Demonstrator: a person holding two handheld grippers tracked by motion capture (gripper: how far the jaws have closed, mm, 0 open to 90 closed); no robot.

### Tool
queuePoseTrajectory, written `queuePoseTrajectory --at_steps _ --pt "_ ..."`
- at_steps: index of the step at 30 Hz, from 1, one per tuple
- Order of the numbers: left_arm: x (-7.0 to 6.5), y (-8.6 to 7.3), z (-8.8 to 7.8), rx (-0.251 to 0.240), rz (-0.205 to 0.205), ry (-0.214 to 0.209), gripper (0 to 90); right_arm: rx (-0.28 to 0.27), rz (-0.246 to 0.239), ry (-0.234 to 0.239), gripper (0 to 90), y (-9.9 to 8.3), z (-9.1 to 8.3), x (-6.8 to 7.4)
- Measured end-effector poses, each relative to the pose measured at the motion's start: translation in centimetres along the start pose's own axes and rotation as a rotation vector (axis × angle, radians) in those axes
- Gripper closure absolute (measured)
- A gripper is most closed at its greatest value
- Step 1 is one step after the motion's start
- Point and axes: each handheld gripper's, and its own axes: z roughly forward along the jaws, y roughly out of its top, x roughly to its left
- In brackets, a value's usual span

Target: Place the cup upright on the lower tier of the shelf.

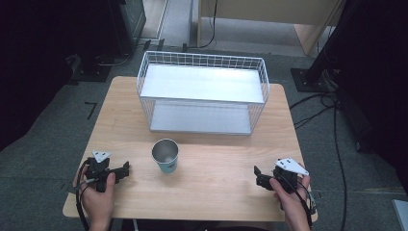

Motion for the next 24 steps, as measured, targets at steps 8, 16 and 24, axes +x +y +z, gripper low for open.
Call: queuePoseTrajectory --at_steps 8,16,24 --pt "0.0 0.0 0.0 0.000 0.000 0.000 0.0 -0.004 -0.017 0.025 6.3 0.5 0.6 1.5" --pt "0.0 0.0 0.0 0.000 0.000 0.000 0.0 -0.005 -0.037 0.058 6.3 1.0 1.3 3.3" --pt "0.0 0.0 0.0 -0.001 0.000 -0.001 0.0 -0.007 -0.053 0.080 6.3 1.3 1.9 4.6"
